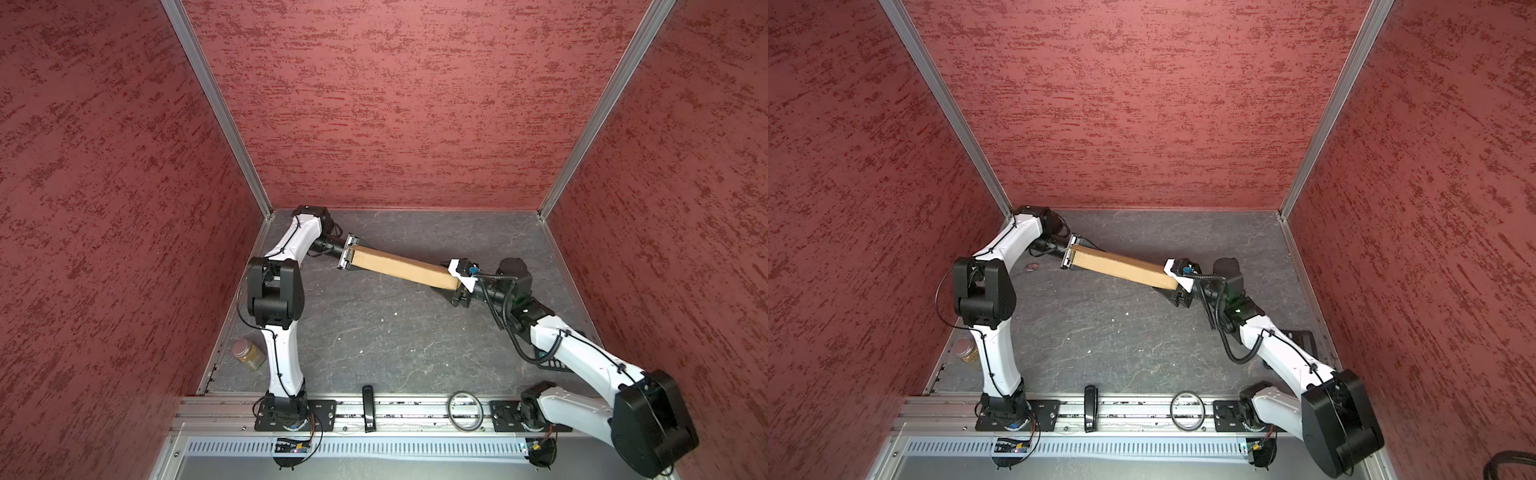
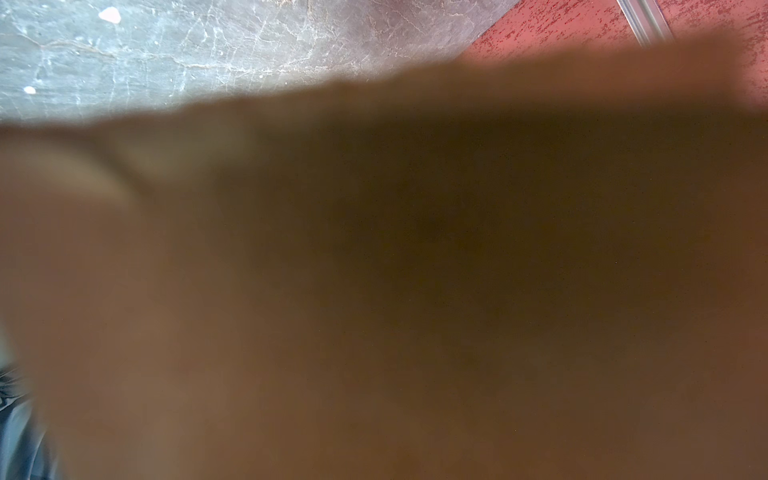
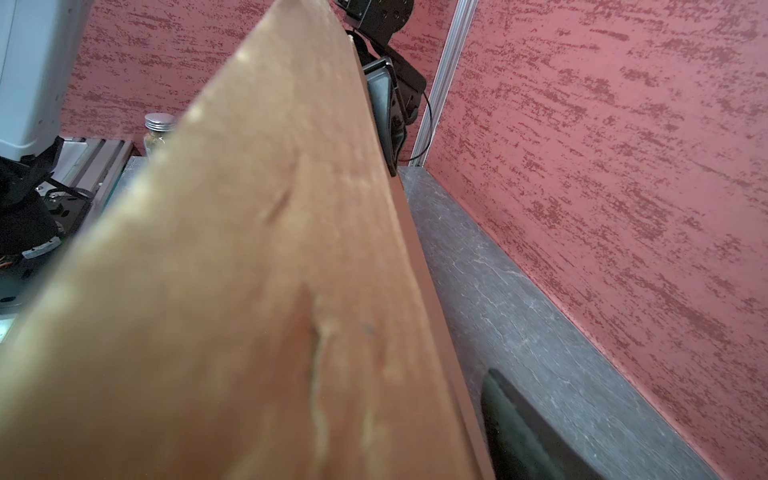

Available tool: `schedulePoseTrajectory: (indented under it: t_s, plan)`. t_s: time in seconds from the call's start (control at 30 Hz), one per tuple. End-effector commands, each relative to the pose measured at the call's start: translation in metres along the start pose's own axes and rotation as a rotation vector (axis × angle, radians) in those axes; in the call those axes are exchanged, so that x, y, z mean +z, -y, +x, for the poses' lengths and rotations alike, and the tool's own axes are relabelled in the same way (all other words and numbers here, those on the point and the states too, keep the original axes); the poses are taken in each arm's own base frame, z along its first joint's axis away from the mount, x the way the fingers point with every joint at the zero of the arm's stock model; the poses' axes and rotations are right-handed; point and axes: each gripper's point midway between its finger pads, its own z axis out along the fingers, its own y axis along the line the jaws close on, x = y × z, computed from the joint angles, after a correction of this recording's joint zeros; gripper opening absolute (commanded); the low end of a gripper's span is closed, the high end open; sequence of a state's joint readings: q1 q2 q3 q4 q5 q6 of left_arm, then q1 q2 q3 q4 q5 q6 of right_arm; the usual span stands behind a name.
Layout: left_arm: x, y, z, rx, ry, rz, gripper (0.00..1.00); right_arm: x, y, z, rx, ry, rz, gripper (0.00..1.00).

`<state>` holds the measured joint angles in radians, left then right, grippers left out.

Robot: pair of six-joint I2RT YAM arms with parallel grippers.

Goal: Fold the paper box
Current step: 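Stand the box on edge with the left gripper while right gripper grasps its other end, then hold the box end with the right gripper while left gripper releases and withdraws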

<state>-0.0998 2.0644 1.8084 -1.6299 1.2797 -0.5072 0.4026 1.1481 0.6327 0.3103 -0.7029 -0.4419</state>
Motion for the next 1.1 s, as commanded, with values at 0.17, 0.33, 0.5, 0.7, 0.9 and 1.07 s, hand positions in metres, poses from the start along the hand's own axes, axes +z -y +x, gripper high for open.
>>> schedulePoseTrajectory:
  t_s: [0.17, 0.33, 0.5, 0.7, 0.9, 1.07]
  plan:
    - [0.006, -0.001, 0.041, -0.110, -0.080, 0.006, 0.32, 0.003, 0.003, -0.017, -0.062, 0.027, 0.003, 0.66]
    - [0.006, 0.000, 0.042, -0.105, -0.083, 0.011, 0.33, 0.003, 0.003, -0.017, -0.066, 0.029, 0.004, 0.65]
    - [0.005, 0.002, 0.042, -0.096, -0.086, 0.023, 0.37, 0.002, 0.004, -0.020, -0.080, 0.037, 0.009, 0.62]
    - [-0.005, 0.004, 0.037, -0.084, -0.070, 0.048, 0.43, 0.001, 0.005, -0.021, -0.087, 0.036, 0.020, 0.61]
    - [-0.014, 0.004, 0.032, -0.067, -0.052, 0.068, 0.47, -0.002, 0.007, -0.022, -0.097, 0.040, 0.048, 0.61]
    - [-0.020, 0.004, 0.030, -0.055, -0.043, 0.081, 0.49, -0.001, 0.010, -0.024, -0.100, 0.049, 0.061, 0.60]
